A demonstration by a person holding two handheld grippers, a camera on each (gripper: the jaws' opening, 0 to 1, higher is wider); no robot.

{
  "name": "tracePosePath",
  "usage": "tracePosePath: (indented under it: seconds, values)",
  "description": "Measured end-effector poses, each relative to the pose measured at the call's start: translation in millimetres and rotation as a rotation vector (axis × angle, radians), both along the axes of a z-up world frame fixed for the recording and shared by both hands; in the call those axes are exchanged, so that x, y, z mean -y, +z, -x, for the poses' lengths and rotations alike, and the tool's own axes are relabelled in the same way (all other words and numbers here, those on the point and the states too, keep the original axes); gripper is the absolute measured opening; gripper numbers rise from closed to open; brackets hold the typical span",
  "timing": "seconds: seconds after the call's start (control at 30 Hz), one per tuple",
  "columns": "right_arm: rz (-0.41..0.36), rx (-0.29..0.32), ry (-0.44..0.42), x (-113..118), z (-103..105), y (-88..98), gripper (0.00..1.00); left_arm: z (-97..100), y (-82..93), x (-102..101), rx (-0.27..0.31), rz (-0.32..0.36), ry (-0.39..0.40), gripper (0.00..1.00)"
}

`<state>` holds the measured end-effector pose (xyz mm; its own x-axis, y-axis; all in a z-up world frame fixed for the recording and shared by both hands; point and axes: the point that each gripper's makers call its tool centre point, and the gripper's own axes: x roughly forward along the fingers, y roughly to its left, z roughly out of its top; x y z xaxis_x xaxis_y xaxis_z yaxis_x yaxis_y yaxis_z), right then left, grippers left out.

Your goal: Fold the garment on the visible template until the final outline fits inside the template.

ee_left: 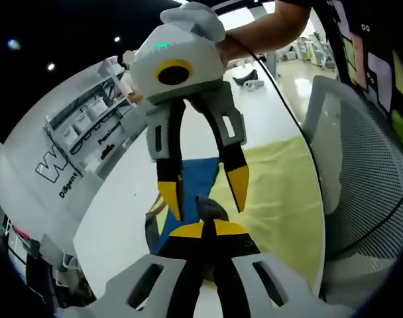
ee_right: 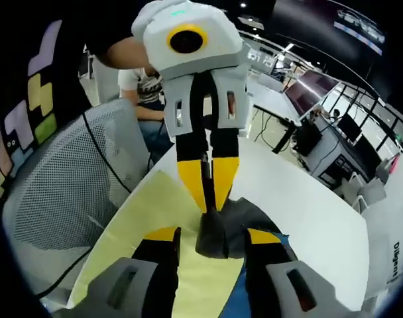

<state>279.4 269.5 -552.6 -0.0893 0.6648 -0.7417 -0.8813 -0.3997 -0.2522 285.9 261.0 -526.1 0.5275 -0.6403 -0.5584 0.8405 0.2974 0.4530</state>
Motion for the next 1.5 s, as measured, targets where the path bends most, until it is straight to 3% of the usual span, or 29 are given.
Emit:
tracePosePath:
  seconds: [0.13,0.2,0.37,0.4,0.47,0.6,0.73,0.8,0.87,0.97,1.03,1.2,1.27,1.33,1.37,1.4,1.5]
  values:
    - [0.036,-0.030,0.012,1,2,-8.4,0.13,0.5,-2.1,0,0.006,-0.022,-0.006,0.02]
    - [0.027,-0.098,0.009,1,11,-7.2,0.01,-1.1,-1.4,-2,0.013,-0.021,0.010,0.03]
    - [0.021,-0.102,-0.012,2,8,-6.1,0.00,1.1,-0.4,-5,0.010,-0.001,0.013,0.05]
    - [0.015,-0.103,-0.016,2,7,-5.2,0.00,-9.4,5.9,-10,0.050,0.036,0.093,0.08]
    - [-0.006,-0.123,-0.030,3,8,-1.7,0.00,-11.8,8.6,-16,0.044,0.068,0.135,0.15]
    - [-0.020,-0.120,-0.024,5,11,0.4,0.00,-22.0,18.1,-38,0.017,0.213,0.288,0.23]
    - [-0.019,-0.119,-0.024,6,12,-1.4,0.00,-36.8,19.0,-77,-0.047,0.364,0.522,0.44]
    - [-0.021,-0.119,-0.026,6,12,-1.5,0.00,-41.2,22.6,-85,-0.062,0.437,0.572,0.49]
    - [-0.026,-0.117,-0.030,5,12,-0.9,0.00,-45.5,23.2,-97,-0.143,0.574,0.665,0.46]
    - [-0.032,-0.117,-0.027,5,13,-0.1,0.00,-51.6,5.8,-113,-0.263,0.663,0.790,0.52]
    - [-0.032,-0.116,-0.025,4,13,-0.4,0.00,-56.1,-4.0,-118,-0.284,0.676,0.830,0.53]
    - [-0.033,-0.113,-0.026,5,13,-0.8,0.00,-61.7,-24.8,-110,-0.442,0.790,0.886,0.49]
    - [-0.035,-0.111,-0.030,5,12,-0.7,0.00,-64.9,-31.0,-105,-0.473,0.795,0.874,0.50]
    - [-0.034,-0.109,-0.030,5,12,-0.9,0.00,-70.6,-32.7,-103,-0.461,0.807,0.859,0.54]
    - [-0.035,-0.109,-0.029,5,12,-0.8,0.00,-71.7,-35.3,-103,-0.475,0.812,0.866,0.54]
    - [-0.038,-0.110,-0.029,5,13,-0.5,0.00,-71.1,-47.0,-104,-0.549,0.815,0.910,0.50]
    - [-0.037,-0.105,-0.025,5,14,-1.0,0.00,-80.4,-61.8,-108,-0.576,0.797,0.932,0.45]
